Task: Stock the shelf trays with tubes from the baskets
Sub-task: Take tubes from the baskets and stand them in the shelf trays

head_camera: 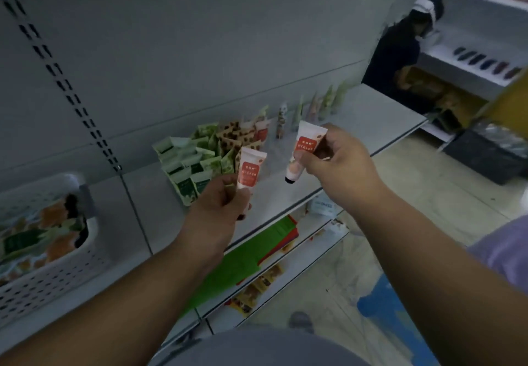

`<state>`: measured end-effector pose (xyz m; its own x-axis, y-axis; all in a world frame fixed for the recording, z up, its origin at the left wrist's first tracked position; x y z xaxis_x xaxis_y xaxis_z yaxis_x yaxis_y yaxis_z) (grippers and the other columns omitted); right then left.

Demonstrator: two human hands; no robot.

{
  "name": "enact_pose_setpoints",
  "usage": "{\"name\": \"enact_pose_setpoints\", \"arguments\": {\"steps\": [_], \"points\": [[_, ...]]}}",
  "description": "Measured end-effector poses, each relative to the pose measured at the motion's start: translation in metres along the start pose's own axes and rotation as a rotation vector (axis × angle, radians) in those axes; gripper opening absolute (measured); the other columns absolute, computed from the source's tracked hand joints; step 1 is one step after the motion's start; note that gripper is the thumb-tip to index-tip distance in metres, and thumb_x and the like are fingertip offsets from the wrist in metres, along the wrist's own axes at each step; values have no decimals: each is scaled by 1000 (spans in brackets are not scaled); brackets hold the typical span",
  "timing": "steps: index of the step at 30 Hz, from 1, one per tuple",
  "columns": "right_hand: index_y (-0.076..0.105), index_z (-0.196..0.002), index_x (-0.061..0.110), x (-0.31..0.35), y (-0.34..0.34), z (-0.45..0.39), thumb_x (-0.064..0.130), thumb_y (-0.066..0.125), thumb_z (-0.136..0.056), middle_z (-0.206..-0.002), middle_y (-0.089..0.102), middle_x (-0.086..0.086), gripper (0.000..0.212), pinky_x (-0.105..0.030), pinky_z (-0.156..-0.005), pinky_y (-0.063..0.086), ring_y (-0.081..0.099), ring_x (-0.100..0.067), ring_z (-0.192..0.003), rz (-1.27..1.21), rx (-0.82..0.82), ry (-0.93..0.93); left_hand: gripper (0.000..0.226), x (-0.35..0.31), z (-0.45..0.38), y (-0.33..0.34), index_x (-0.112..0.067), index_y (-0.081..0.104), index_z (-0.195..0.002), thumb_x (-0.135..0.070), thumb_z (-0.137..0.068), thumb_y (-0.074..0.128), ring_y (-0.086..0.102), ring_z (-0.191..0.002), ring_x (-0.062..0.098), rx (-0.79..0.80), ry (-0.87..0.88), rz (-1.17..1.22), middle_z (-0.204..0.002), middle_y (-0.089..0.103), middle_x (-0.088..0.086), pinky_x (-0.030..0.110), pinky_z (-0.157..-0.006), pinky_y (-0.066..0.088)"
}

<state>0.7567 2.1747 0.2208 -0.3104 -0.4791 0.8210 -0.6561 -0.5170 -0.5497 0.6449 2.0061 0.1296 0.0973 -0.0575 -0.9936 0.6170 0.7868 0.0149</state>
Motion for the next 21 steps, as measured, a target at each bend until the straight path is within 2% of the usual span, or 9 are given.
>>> {"name": "enact_pose_setpoints", "arguments": {"steps": [3,6,9,11,14,17,19,21], "points": [[62,-98,19,-19,5,-47,32,65,-89,-86,66,1,16,-42,-77,54,64,-19,-82,48,97,-118,10,9,-12,13,-30,59,-102,-24,-94,60,63,-85,28,-107,27,-48,-89,67,7,44,-79,53],[59,-93,15,-27,14,-90,35,59,-93,-81,60,1,20,-26,-64,44,57,-19,-77,226,206,-273,11,16,-16,27,-30,59,-100,-22,-93,62,63,-80,23,-267,21,-56,-85,67,3,37,-73,53],[56,-89,23,-28,22,-121,32,63,-91,-75,56,12,11,-10,-54,33,52,-3,-68,220,258,-429,18,22,-18,43,-35,58,-101,-20,-93,61,65,-80,13,-411,-4,-90,-87,68,-6,26,-70,50],[58,-91,27,-28,33,-134,28,66,-89,-72,55,17,8,-7,-54,34,50,7,-66,175,308,-492,17,24,-18,51,-35,57,-100,-20,-93,61,65,-81,12,-492,-12,-66,-87,69,-7,23,-70,49],[65,-101,19,-33,54,-144,25,66,-88,-82,63,7,14,-24,-63,41,58,-9,-76,174,377,-553,17,23,-16,62,-31,57,-99,-16,-93,61,65,-80,16,-574,2,-46,-84,68,-3,25,-70,51],[64,-115,18,-43,78,-151,25,64,-89,-101,69,-2,27,-28,-74,46,62,-18,-92,246,482,-568,16,22,-14,69,-29,59,-101,-15,-93,60,64,-79,19,-608,3,-57,-82,67,-2,29,-72,53],[65,-111,18,-52,93,-151,25,64,-89,-101,69,-5,24,-33,-79,50,63,-23,-95,312,578,-578,16,24,-16,71,-29,59,-102,-17,-93,60,64,-79,19,-627,-10,-77,-82,68,-4,36,-76,55],[64,-108,19,-54,95,-147,27,62,-91,-100,69,-2,19,-29,-79,48,63,-20,-94,320,607,-592,16,24,-20,74,-32,60,-103,-19,-93,61,64,-79,18,-637,-16,-104,-82,68,-6,42,-78,56]]}}
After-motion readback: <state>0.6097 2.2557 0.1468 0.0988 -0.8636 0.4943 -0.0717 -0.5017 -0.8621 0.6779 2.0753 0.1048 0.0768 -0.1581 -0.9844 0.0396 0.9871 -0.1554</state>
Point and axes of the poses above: each hand's wrist, its own z-axis away from the middle knuckle, its own y-axis out of the palm, x = y × z, the point moved 5 cm from there along -z, towards the middle knuckle
